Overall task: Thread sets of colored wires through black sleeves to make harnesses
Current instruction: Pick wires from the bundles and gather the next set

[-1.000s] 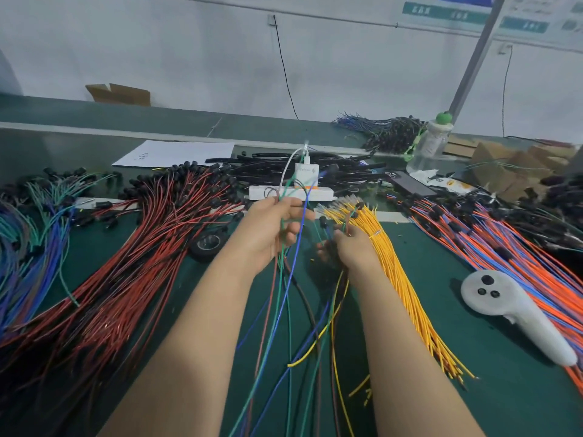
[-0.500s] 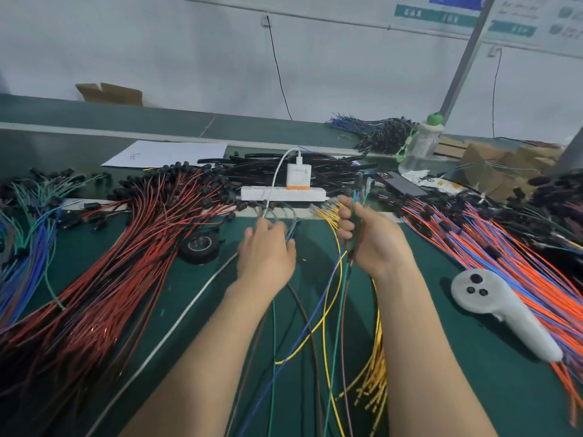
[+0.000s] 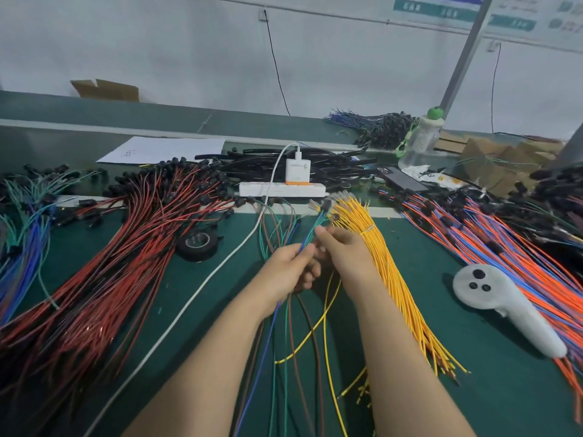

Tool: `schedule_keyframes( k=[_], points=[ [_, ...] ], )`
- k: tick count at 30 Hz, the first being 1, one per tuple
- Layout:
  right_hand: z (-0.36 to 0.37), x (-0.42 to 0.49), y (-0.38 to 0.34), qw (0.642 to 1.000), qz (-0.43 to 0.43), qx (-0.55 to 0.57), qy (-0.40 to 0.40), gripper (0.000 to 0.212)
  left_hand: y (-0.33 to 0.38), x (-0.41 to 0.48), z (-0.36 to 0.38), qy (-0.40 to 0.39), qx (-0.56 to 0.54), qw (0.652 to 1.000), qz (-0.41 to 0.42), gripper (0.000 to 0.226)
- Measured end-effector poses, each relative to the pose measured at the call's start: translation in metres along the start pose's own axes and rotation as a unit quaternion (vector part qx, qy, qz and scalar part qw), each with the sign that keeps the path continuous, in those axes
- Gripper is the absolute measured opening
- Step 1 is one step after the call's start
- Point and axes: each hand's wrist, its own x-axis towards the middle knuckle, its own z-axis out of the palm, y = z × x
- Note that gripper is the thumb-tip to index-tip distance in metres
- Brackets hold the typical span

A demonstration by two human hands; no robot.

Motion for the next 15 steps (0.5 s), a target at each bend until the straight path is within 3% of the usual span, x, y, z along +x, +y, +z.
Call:
schedule_keyframes(
  k=[4, 7, 10, 13, 15],
  points=[
    [0.0002, 0.0026, 0.0032, 0.999, 0.006, -0.021, 0.033, 0.027, -0.0023, 0.0003, -0.0029, 0.002, -0.052, 0.999, -0.007, 0.029],
    [0.0018, 0.0043, 0.0054, 0.996, 0.017, -0.053, 0.066, 0.01, -0.0008, 0.0002, -0.0028, 0.013, -0.1, 0.995, -0.012, 0.029],
    [0.0047, 0.0048, 0.0091, 0.989, 0.005, -0.082, 0.124, 0.024, -0.0016, -0.0014, -0.0024, 0.008, -0.064, 0.998, -0.002, 0.028],
    [0.0063, 0.0039, 0.0055, 0.983, -0.03, -0.122, 0.135, 0.006, -0.0014, -0.0035, -0.0013, -0.004, -0.011, 1.0, 0.006, 0.027],
    [0.0039, 0.0037, 0.0032, 0.989, -0.009, -0.083, 0.12, 0.026, -0.0009, -0.0039, -0.0005, -0.006, 0.01, 1.0, 0.005, 0.027]
  ],
)
